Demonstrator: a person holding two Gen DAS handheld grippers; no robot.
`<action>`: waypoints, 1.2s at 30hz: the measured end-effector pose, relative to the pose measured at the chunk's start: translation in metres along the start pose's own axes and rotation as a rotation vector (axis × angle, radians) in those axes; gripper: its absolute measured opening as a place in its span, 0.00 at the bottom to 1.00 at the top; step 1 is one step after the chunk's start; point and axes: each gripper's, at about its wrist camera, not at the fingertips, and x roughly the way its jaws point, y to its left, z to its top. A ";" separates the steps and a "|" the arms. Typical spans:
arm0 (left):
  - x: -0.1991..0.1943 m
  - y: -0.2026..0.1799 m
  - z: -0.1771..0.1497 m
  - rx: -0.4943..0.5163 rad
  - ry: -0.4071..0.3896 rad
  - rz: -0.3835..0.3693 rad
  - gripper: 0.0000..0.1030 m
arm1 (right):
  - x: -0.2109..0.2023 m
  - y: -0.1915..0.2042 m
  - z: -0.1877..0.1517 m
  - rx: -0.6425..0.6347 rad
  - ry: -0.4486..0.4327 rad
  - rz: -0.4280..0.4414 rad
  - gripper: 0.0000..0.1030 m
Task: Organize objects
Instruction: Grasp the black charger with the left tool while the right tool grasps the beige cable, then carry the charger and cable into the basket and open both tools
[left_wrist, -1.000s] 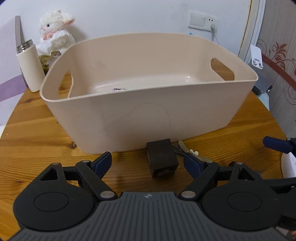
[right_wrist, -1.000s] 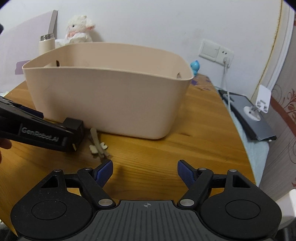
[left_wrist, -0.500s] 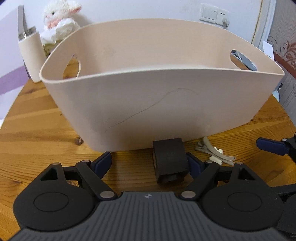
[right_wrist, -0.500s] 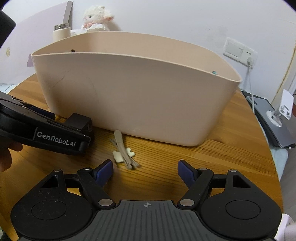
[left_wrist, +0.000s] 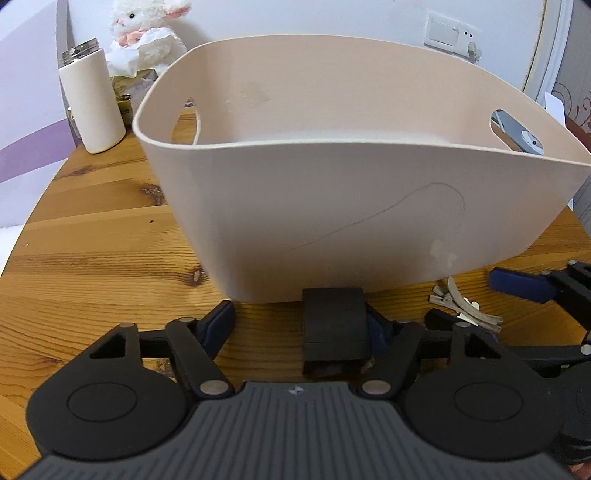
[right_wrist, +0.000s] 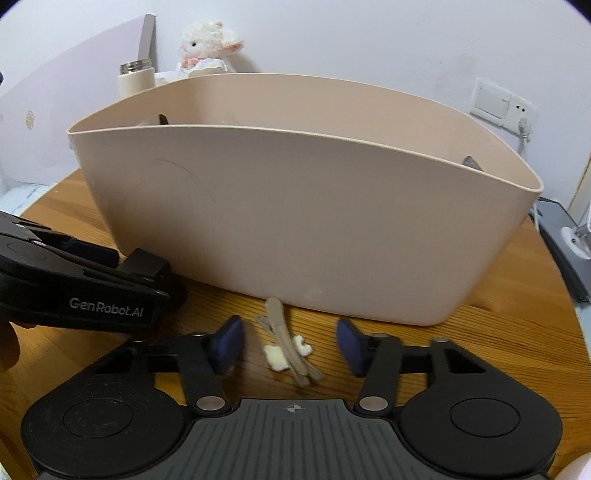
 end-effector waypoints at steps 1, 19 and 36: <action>0.000 0.001 0.000 -0.003 0.000 0.005 0.65 | 0.000 0.000 0.001 0.002 0.000 0.009 0.38; -0.020 0.005 -0.013 0.030 -0.004 -0.054 0.33 | -0.028 0.007 -0.004 -0.003 -0.036 -0.019 0.08; -0.105 -0.003 0.004 0.062 -0.198 -0.111 0.33 | -0.117 0.001 0.032 -0.012 -0.278 -0.106 0.08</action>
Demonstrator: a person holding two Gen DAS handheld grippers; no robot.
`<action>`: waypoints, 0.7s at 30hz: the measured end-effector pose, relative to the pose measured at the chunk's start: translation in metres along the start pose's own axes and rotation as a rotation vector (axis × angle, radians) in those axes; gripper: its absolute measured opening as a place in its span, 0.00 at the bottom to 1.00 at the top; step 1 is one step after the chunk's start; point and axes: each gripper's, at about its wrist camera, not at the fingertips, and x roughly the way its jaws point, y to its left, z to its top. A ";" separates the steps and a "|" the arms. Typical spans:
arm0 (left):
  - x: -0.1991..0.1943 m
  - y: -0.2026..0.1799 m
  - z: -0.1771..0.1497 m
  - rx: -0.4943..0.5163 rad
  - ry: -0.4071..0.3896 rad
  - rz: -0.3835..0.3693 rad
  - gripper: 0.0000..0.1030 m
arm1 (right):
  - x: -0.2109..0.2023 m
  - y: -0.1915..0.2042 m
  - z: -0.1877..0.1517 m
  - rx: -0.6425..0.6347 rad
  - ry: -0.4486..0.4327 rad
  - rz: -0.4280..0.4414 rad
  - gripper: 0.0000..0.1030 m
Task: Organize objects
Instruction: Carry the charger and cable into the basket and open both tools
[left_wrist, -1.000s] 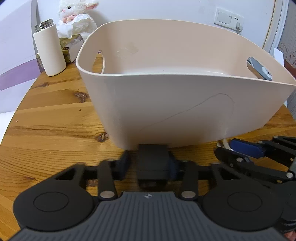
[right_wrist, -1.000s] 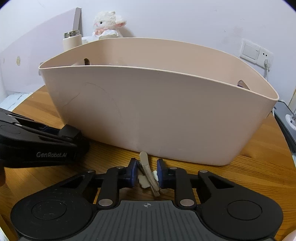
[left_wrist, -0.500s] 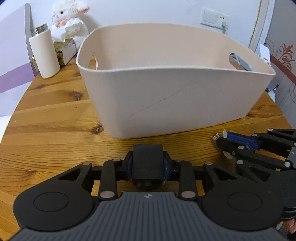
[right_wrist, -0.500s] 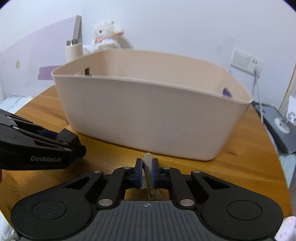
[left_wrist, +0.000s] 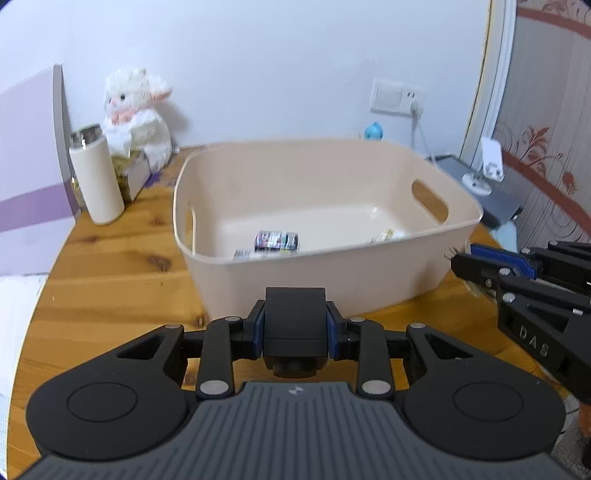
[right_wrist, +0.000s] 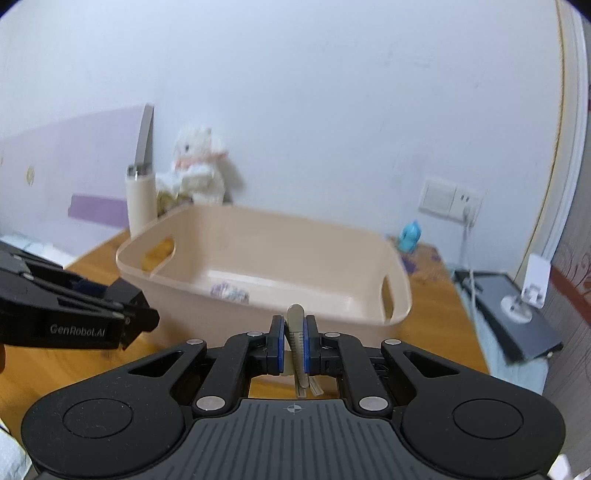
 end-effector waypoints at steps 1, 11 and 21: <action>-0.003 0.000 0.003 0.002 -0.012 -0.003 0.33 | -0.001 -0.001 0.003 0.003 -0.012 -0.003 0.08; -0.007 -0.003 0.046 0.018 -0.102 0.020 0.33 | 0.009 -0.014 0.039 0.034 -0.076 -0.036 0.08; 0.058 0.008 0.079 -0.024 0.004 0.020 0.33 | 0.058 -0.023 0.049 0.078 -0.010 -0.068 0.08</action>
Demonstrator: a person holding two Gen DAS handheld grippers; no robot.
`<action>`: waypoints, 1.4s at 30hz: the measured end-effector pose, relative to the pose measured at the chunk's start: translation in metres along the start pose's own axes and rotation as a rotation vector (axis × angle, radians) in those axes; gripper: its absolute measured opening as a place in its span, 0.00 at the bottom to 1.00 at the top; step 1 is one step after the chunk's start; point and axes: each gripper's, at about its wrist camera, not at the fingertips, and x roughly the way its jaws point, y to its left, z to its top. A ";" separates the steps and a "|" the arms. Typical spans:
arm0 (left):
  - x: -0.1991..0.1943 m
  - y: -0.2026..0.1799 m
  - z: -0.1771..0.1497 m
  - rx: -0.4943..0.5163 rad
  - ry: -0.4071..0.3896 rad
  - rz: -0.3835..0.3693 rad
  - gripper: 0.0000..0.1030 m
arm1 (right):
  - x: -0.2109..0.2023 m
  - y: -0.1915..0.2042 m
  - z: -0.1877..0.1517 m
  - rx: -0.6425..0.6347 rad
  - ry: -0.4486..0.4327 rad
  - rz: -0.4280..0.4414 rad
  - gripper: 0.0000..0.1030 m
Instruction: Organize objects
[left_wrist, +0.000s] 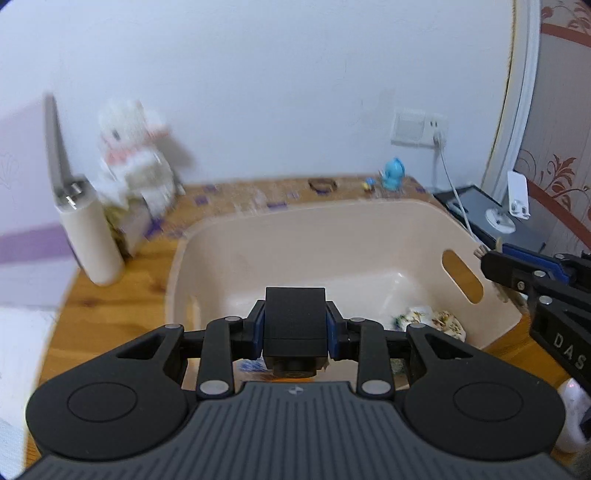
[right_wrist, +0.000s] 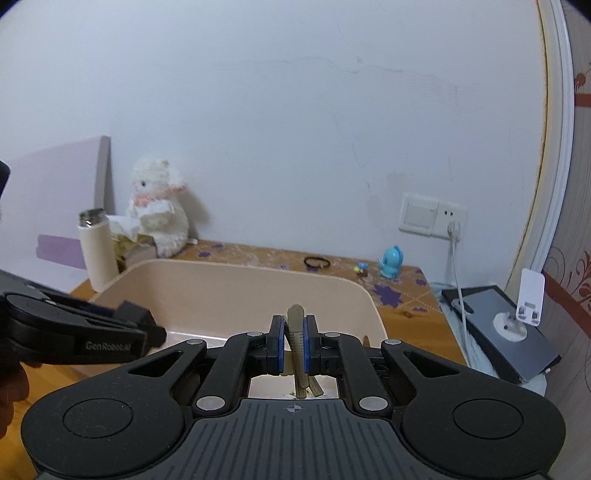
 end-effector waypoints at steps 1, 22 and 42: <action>0.009 0.002 0.001 -0.011 0.025 -0.011 0.33 | 0.006 0.000 0.000 0.002 0.013 -0.005 0.08; 0.060 0.002 -0.007 0.022 0.122 0.053 0.34 | 0.059 -0.002 -0.024 0.014 0.183 -0.031 0.31; -0.034 -0.009 -0.022 0.040 -0.022 0.084 0.72 | -0.029 -0.009 -0.028 0.034 0.104 -0.014 0.64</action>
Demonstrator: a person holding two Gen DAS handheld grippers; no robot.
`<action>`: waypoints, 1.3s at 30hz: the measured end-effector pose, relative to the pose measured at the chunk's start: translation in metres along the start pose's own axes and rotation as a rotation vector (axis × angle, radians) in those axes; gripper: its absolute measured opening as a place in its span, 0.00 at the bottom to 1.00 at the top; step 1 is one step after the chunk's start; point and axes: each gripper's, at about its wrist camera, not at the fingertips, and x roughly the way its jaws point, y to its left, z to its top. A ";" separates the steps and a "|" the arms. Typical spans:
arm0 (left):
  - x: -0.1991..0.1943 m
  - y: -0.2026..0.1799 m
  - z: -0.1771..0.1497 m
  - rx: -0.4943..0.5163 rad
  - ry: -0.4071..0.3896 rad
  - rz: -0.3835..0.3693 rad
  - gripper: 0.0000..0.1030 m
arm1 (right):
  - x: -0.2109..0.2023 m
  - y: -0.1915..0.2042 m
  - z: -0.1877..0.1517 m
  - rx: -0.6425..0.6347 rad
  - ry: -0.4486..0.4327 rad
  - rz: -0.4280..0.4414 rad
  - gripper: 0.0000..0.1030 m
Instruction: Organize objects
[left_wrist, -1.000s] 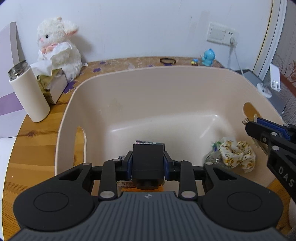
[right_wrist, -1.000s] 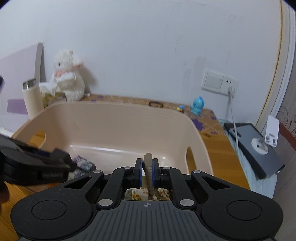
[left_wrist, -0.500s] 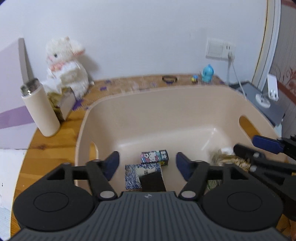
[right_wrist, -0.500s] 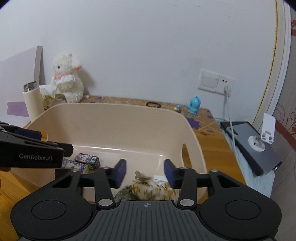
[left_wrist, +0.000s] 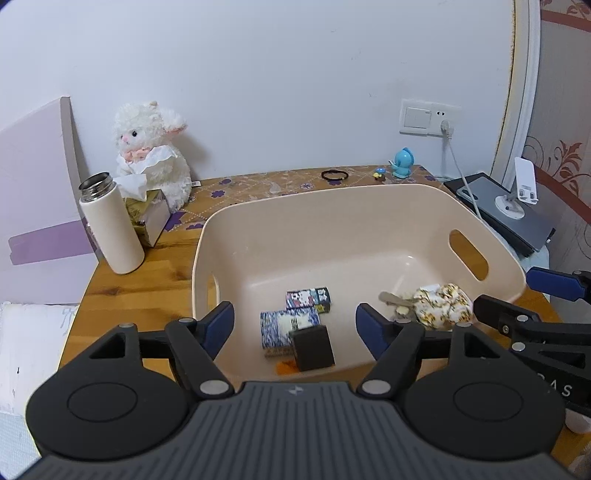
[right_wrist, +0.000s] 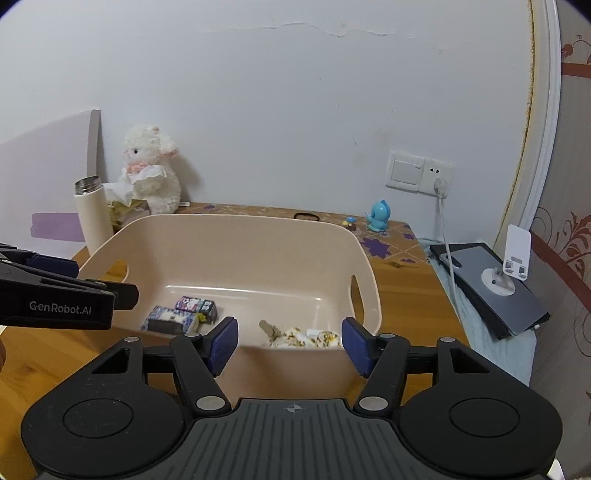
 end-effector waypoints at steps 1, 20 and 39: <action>-0.005 0.000 -0.003 -0.003 -0.006 0.002 0.72 | -0.004 0.000 -0.001 0.002 -0.002 0.002 0.65; -0.073 0.009 -0.056 -0.023 -0.053 -0.011 0.77 | -0.073 0.006 -0.042 0.010 -0.043 0.033 0.72; -0.125 0.013 -0.079 -0.031 -0.075 -0.051 0.84 | -0.113 0.008 -0.064 0.020 -0.062 0.046 0.77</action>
